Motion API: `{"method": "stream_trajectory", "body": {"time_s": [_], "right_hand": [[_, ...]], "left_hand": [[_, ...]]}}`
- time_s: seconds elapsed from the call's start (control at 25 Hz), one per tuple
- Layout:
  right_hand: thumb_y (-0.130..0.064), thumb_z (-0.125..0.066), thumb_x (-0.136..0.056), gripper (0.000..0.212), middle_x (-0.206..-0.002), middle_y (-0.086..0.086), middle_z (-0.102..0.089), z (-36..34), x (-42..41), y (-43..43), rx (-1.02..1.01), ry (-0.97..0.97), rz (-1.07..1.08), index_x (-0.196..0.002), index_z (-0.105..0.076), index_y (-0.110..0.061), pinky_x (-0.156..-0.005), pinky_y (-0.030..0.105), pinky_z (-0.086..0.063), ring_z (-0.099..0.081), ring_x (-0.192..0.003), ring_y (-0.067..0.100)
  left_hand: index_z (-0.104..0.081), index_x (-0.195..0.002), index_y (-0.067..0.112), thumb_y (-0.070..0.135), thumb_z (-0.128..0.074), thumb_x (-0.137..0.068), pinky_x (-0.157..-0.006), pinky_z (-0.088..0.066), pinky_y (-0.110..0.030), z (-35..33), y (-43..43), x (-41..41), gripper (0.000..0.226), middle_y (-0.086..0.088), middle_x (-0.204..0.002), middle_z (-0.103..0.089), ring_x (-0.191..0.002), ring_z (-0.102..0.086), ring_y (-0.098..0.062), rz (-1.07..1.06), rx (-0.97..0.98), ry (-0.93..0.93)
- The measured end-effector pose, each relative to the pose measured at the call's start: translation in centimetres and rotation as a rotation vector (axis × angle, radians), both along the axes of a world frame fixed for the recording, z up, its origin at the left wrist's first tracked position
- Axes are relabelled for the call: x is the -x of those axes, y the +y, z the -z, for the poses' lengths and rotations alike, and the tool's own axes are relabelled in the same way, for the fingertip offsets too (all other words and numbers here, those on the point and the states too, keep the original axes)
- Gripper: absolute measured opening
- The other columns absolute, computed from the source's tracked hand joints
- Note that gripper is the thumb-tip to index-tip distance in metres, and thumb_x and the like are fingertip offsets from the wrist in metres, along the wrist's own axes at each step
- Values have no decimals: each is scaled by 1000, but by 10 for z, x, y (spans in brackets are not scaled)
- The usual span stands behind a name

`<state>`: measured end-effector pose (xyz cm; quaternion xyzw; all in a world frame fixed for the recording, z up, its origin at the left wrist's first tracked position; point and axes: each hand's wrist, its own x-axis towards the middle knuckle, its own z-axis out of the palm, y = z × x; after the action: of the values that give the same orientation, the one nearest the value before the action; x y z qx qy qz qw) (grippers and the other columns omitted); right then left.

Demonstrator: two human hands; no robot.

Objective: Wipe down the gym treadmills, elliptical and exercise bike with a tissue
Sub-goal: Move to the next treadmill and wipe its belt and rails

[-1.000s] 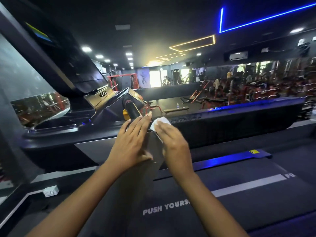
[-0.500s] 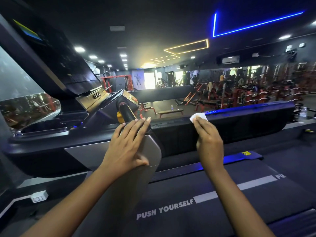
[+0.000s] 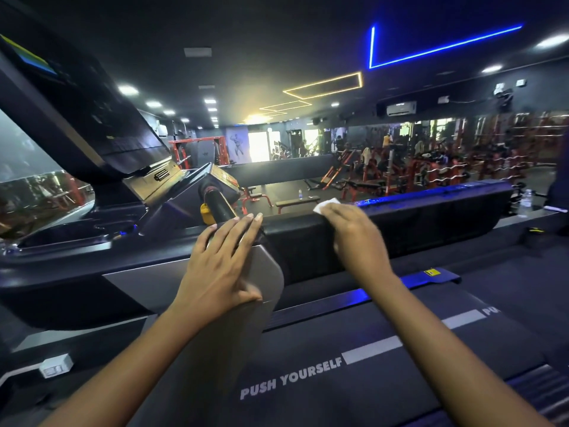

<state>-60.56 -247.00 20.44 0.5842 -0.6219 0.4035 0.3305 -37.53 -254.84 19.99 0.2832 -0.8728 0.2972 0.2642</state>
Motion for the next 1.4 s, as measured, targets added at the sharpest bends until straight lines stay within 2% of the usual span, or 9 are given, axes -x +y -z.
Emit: {"method": "stream_trajectory", "body": {"time_s": [0.16,0.32,0.56,0.72,0.84,1.08,1.16,1.24,1.4], "right_hand": [[19,-55,-64,48,-101,8,-70,-17,6,5,-42,-43,-28,-102,-71,-7,-75,36,-54,-64,-91,31],[4,-50,-82,43,-121,8,-61,-25,-55,-11,-220,124,-222,-121,-61,-7,-88,37,-50,-53,-112,28],[6,-46,-84,47,-119,5,-62,-36,5,0,-350,66,-4,-123,-61,-15,-86,33,-44,-53,-111,26],[12,-46,-78,46,-113,8,-65,-12,27,19,-31,-103,105,-114,-66,-8,-81,32,-47,-58,-104,29],[7,-38,-74,49,-111,12,-66,41,-22,17,289,-239,-25,-113,-66,-1,-96,24,-40,-58,-102,24],[-4,-36,-98,36,-133,6,-50,120,-95,-20,299,-303,-242,-128,-54,-5,-107,22,-34,-48,-125,20],[-1,-42,-94,37,-135,5,-47,125,-88,-25,320,-271,-217,-129,-53,-5,-108,21,-32,-46,-127,19],[-2,-33,-100,35,-134,5,-47,131,-74,-25,348,-252,-161,-125,-57,-2,-109,18,-30,-47,-125,20],[-2,-28,-102,36,-125,14,-54,138,-30,-29,490,-340,25,-119,-60,3,-103,29,-41,-53,-115,25]], "left_hand": [[-27,-147,10,62,-81,-39,-104,-26,-42,0,0,1,131,-10,-142,-47,-128,-38,-24,-1,13,2],[-27,-147,10,63,-80,-40,-104,-26,-42,-2,0,-1,131,-10,-143,-46,-129,-37,-24,-1,17,-12],[-26,-148,14,67,-76,-46,-105,-25,-44,0,0,-1,126,-11,-142,-45,-129,-37,-26,13,25,-24],[-29,-146,21,76,-49,-66,-102,-27,-44,-26,-3,6,99,-9,-136,-52,-122,-52,-27,100,88,-87],[-18,-149,27,80,-38,-71,-105,-37,-48,-47,-16,23,96,-8,-141,-48,-126,-51,-25,164,65,-209],[-20,-151,26,76,-49,-68,-87,-53,-34,-45,-25,28,101,-4,-141,-48,-115,-59,-23,276,-8,-267],[-20,-151,27,77,-50,-69,-87,-51,-33,-46,-27,28,100,-2,-142,-47,-116,-58,-22,284,9,-274],[-20,-150,27,76,-49,-69,-86,-50,-31,-45,-28,28,99,-1,-142,-48,-114,-59,-21,286,26,-275],[-23,-149,27,76,-49,-69,-86,-50,-29,-44,-26,28,98,0,-140,-50,-109,-61,-20,285,61,-259]]}}
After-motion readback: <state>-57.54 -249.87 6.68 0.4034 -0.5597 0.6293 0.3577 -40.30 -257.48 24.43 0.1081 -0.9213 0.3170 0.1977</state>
